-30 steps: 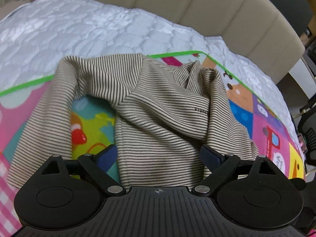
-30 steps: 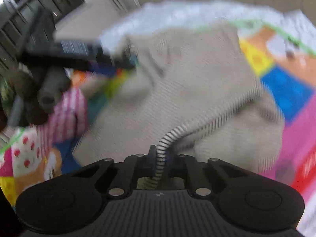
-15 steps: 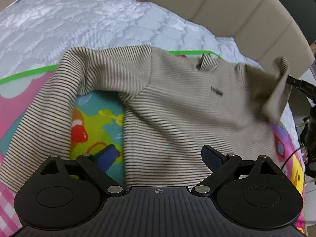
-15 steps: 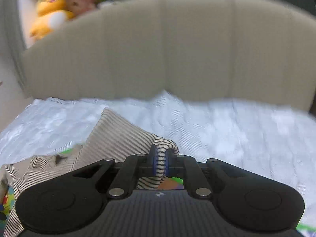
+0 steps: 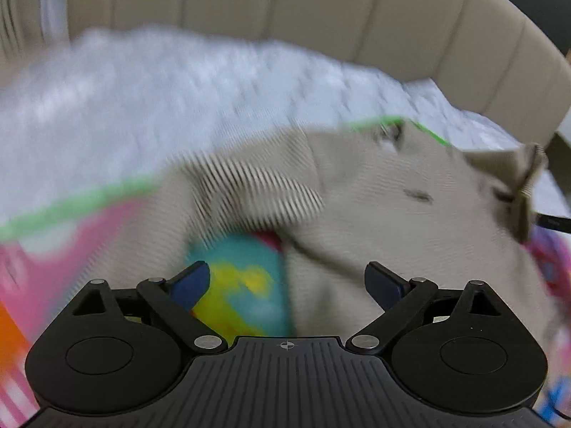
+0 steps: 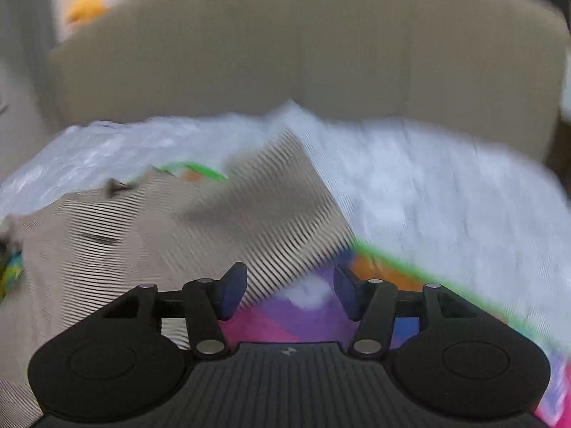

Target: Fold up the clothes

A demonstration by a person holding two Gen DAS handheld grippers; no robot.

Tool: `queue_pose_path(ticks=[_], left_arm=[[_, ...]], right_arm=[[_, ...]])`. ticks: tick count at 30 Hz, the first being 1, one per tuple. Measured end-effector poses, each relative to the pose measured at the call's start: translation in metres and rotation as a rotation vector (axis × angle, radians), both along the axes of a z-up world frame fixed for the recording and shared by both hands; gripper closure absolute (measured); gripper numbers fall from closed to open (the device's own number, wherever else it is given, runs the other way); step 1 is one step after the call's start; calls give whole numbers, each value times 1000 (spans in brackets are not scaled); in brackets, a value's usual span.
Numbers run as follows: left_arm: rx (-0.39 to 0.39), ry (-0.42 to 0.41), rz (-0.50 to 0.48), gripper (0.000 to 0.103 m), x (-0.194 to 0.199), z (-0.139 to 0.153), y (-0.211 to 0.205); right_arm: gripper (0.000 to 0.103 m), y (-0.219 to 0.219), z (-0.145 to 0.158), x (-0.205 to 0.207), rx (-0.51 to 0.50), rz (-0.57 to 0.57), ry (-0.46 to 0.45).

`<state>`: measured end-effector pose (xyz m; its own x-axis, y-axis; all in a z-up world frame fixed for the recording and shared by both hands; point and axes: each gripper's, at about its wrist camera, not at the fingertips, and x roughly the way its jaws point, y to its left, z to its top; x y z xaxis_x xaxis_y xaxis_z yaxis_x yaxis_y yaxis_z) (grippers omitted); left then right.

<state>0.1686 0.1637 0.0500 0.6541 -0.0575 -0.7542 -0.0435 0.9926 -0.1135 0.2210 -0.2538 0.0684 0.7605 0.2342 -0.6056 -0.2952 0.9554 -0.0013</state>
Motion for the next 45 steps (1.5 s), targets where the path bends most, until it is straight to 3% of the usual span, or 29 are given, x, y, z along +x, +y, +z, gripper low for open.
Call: queue_pose_path(ticks=[2, 4, 7, 10, 12, 14, 15, 16, 23, 25, 30, 32, 35, 37, 40, 43, 45], left_arm=[[91, -56, -24, 6, 14, 7, -1], [159, -57, -55, 6, 33, 7, -3], [248, -53, -89, 6, 51, 1, -6], [292, -49, -137, 6, 48, -9, -10], [315, -31, -154, 6, 45, -16, -10], [328, -15, -155, 6, 41, -20, -7], [331, -9, -150, 5, 42, -23, -5], [331, -1, -138, 4, 43, -25, -1], [396, 46, -32, 4, 35, -31, 41], [407, 59, -5, 4, 29, -33, 54], [497, 46, 14, 1, 27, -30, 68], [516, 42, 12, 0, 26, -28, 71], [496, 37, 31, 0, 21, -24, 71], [480, 34, 45, 1, 18, -21, 71], [337, 1, 44, 1, 3, -7, 68], [199, -20, -44, 1, -10, 0, 53], [106, -5, -118, 1, -16, 0, 43]], right_arm=[[49, 29, 17, -1, -10, 97, -62], [49, 69, 31, 14, 3, 209, -50], [50, 140, 29, 55, 23, 334, 80], [50, 201, 12, 100, 39, 346, 154], [53, 224, -14, 130, 38, 267, 236], [78, 233, -40, 152, 74, 178, 346], [86, 233, -48, 155, 102, 173, 365], [96, 238, -53, 155, 115, 202, 347], [100, 305, -27, 147, 83, 431, 134], [100, 317, -22, 154, -7, 419, 68], [99, 289, -26, 178, -119, 263, 34], [98, 263, -23, 171, -96, 252, 25], [84, 233, -20, 133, -98, 349, 32], [81, 223, -28, 106, -122, 409, 53], [80, 218, -38, 72, -153, 477, 91], [72, 210, -42, 43, -189, 539, 114], [72, 201, -48, 27, -264, 567, 68]])
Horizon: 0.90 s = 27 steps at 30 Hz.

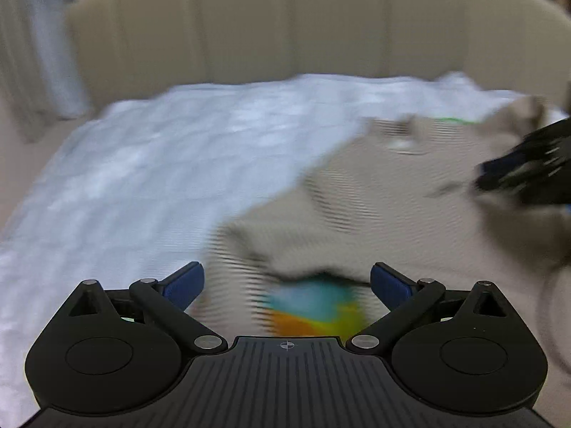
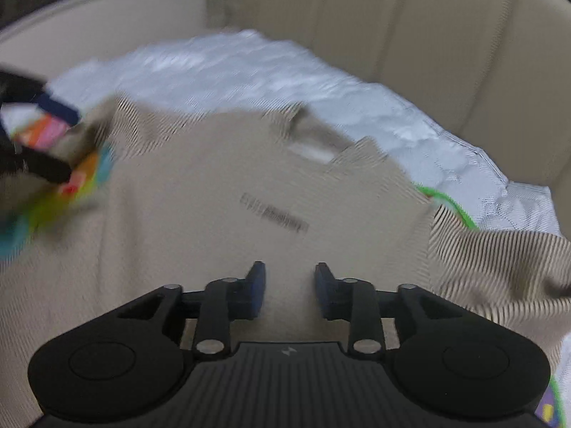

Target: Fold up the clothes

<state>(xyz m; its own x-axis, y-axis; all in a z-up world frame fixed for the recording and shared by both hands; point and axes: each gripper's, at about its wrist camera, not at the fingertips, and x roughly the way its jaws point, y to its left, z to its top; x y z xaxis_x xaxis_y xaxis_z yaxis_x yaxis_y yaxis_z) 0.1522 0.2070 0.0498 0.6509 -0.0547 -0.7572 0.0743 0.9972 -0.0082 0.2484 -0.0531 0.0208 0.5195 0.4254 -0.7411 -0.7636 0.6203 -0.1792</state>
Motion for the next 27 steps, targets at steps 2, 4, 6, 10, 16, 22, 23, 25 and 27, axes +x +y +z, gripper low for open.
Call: queue_pose_path(ticks=[2, 4, 6, 10, 16, 22, 23, 25, 27], left_arm=[[-101, 35, -61, 1, -6, -2, -8], [-151, 76, -67, 1, -15, -9, -10], [-112, 105, -52, 1, -25, -17, -8], [60, 119, 65, 1, -38, -25, 12], [225, 43, 417, 1, -66, -1, 76], [-211, 35, 574, 1, -110, 12, 120], [-278, 38, 560, 1, -113, 8, 116], [-397, 43, 536, 1, -113, -1, 109], [-522, 28, 577, 1, -111, -11, 108]], right_arm=[[67, -16, -3, -7, -56, -16, -76], [58, -34, -8, 1, -61, -85, -82], [52, -52, -9, 13, -35, -161, -61], [52, -59, -4, 18, 2, -207, -20], [50, -59, -2, 6, 21, -213, 28], [50, -81, 0, 2, 23, -295, -3], [49, -83, 0, 0, 19, -299, -3], [49, -88, 1, -5, 18, -304, 0], [49, -93, 3, -12, 26, -310, 5]])
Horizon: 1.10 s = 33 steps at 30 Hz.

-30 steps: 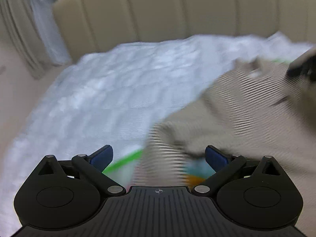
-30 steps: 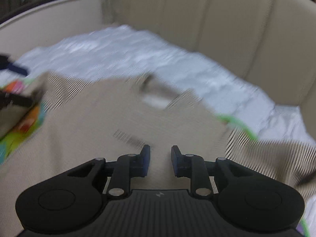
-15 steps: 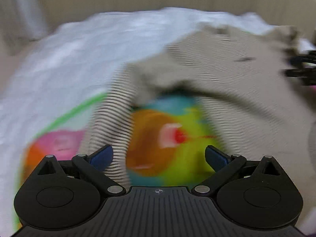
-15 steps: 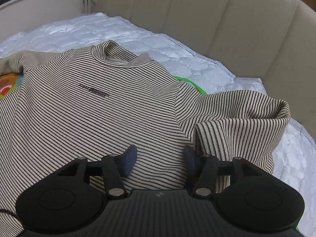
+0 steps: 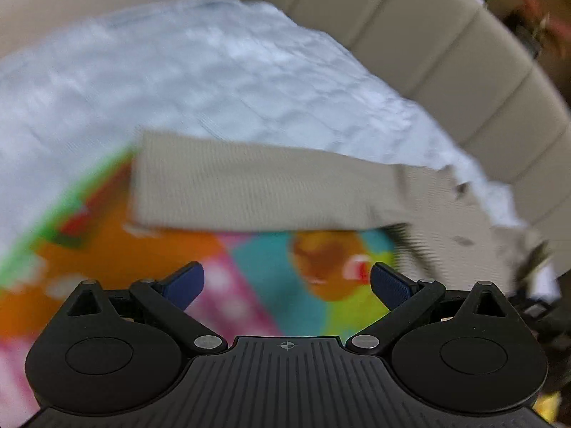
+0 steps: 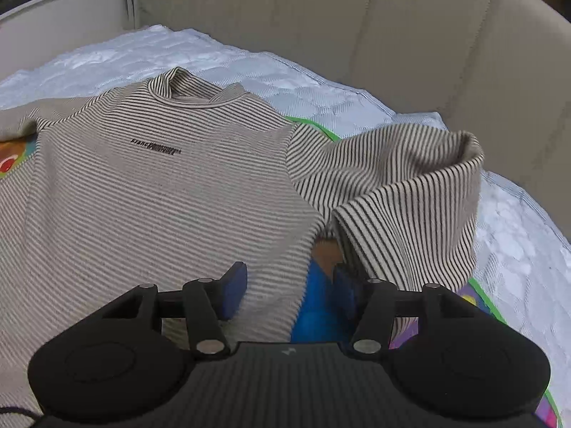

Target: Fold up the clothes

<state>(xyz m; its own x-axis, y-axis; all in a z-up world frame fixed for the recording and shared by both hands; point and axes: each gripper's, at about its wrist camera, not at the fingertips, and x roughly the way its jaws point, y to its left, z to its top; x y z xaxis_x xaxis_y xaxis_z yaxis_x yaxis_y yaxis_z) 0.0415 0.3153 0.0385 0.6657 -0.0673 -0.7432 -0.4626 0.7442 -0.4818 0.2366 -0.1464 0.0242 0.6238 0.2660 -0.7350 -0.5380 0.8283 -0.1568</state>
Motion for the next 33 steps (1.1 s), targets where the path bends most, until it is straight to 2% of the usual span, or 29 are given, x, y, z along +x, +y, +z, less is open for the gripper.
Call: queue_pose_path(ticks=[4, 8, 10, 12, 13, 14, 17, 21, 26, 29, 33], left_arm=[[-202, -15, 255, 1, 2, -27, 17], [-333, 4, 464, 0, 13, -48, 37], [-279, 5, 485, 2, 25, -41, 36], [-190, 3, 472, 38, 35, -34, 36], [-145, 1, 464, 67, 40, -30, 36], [-131, 6, 469, 78, 43, -28, 39], [-116, -23, 483, 86, 48, -9, 44], [-89, -203, 387, 92, 58, 46, 36], [19, -387, 132, 93, 94, 112, -22], [-18, -405, -34, 93, 127, 125, -72], [-66, -347, -235, 92, 165, 116, -138]], right_arm=[[45, -10, 5, -13, 64, -19, 22], [44, -14, 3, -23, 66, -5, 30], [44, -15, 3, -24, 76, -8, 31], [44, -19, 5, -22, 108, -26, 38], [44, -21, 5, -22, 116, -27, 37], [44, -23, 6, -22, 124, -26, 36], [44, -28, 2, -24, 115, -16, 24], [44, -33, -5, -22, 110, -12, 25], [44, -35, -5, -19, 139, -24, 33], [44, -32, -1, -19, 148, -16, 22], [44, -26, 4, -19, 159, 1, 5]])
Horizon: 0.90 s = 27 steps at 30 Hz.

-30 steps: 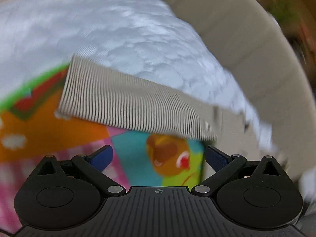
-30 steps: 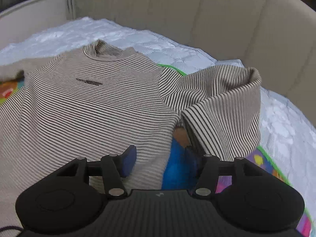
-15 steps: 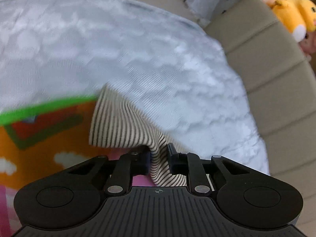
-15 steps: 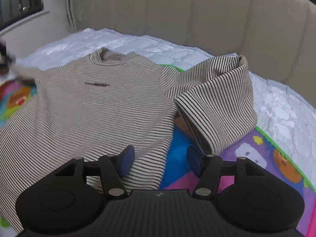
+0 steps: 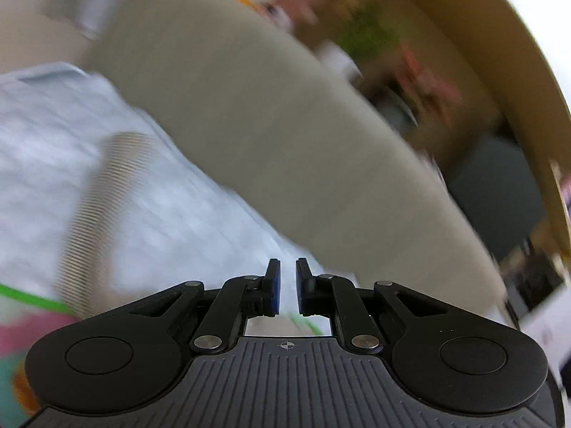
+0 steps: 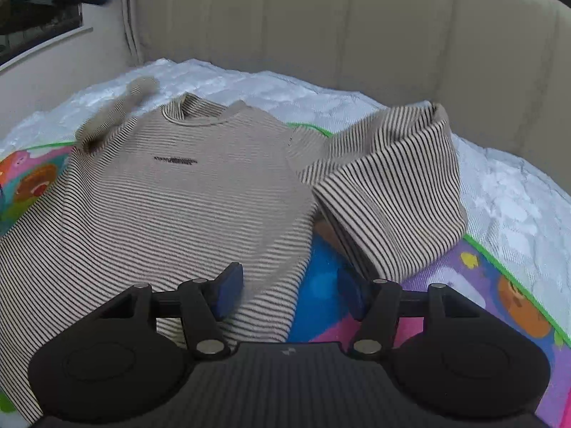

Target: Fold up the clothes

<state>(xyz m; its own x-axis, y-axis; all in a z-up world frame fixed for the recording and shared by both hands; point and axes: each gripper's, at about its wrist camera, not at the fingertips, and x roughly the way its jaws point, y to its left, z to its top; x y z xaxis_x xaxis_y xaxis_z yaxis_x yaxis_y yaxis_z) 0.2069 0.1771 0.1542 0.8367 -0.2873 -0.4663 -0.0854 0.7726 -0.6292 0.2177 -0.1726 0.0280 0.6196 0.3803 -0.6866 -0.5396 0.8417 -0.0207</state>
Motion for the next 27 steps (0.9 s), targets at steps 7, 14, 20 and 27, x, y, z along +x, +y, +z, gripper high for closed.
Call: queue_pose_path(ticks=[7, 14, 20, 27], left_arm=[[262, 92, 37, 37, 10, -27, -26], [665, 256, 213, 17, 51, -70, -1], [874, 362, 203, 12, 107, -122, -4], [854, 443, 267, 83, 110, -150, 28]], right_arm=[[44, 9, -11, 1, -34, 22, 14], [37, 7, -22, 3, -14, 12, 30], [34, 4, -23, -1, -18, 39, 20], [34, 0, -21, -2, -28, 61, 16]])
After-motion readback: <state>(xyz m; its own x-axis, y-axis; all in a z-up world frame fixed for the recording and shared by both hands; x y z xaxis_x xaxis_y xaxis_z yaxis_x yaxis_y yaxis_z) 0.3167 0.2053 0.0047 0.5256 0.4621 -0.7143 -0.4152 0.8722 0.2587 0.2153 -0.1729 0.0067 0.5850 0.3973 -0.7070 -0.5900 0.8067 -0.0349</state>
